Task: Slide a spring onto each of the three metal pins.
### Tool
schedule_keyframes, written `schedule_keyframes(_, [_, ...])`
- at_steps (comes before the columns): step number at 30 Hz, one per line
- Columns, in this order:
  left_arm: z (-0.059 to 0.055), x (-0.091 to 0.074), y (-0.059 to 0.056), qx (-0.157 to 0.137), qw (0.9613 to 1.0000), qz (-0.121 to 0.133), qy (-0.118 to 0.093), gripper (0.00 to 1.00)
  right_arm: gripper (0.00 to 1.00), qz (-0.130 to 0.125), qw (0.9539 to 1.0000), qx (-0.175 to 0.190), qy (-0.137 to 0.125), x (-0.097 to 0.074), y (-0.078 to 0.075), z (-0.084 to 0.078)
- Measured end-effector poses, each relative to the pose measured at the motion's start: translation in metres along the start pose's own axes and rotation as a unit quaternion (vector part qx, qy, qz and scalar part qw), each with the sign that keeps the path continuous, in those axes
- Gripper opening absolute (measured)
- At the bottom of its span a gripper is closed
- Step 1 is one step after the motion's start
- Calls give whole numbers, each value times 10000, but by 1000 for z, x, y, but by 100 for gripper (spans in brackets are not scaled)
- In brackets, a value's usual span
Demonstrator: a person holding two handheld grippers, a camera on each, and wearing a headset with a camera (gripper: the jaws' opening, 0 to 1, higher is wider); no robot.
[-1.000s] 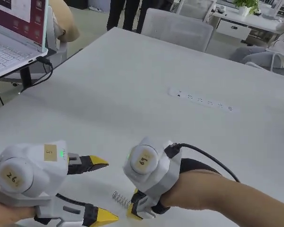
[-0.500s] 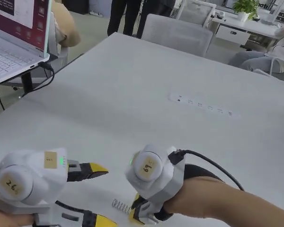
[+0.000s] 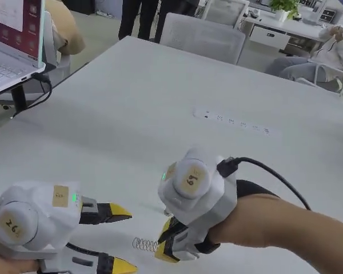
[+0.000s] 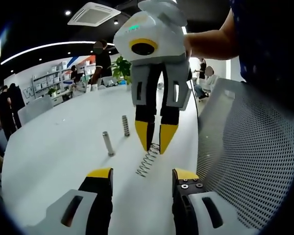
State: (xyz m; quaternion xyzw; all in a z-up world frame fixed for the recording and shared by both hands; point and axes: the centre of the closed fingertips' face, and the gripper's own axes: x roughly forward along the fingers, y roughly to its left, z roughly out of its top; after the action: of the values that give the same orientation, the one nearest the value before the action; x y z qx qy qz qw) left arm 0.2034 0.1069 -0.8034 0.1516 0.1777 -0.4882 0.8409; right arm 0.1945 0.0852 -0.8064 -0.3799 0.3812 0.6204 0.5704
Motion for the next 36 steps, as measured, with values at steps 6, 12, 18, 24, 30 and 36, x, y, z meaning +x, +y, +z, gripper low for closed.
schedule_keyframes(6, [7, -2, -2, 172, 9998, -62, -96, 32, 8, 54, 9999, -146, -29, -11, 6, 13])
schedule_keyframes(12, [8, -5, -7, 304, 9994, -132, -120, 18, 8, 134, 9997, -193, -12, -15, 11, 17])
schedule_keyframes(18, [12, -5, -12, 439, 9986, -229, -165, 6, 8, 201, 9995, -237, 47, -17, 15, 15])
schedule_keyframes(24, [14, -3, -14, 508, 9982, -256, -170, 4, 8, 269, 9994, -225, 71, -20, 16, 13])
schedule_keyframes(30, [18, -3, -14, 479, 9982, -284, -220, 3, 8, 299, 9994, -185, -19, -27, 15, 14])
schedule_keyframes(36, [23, -1, -14, 362, 9985, -272, -297, 3, 8, 221, 9994, -187, -203, -35, 11, 19])
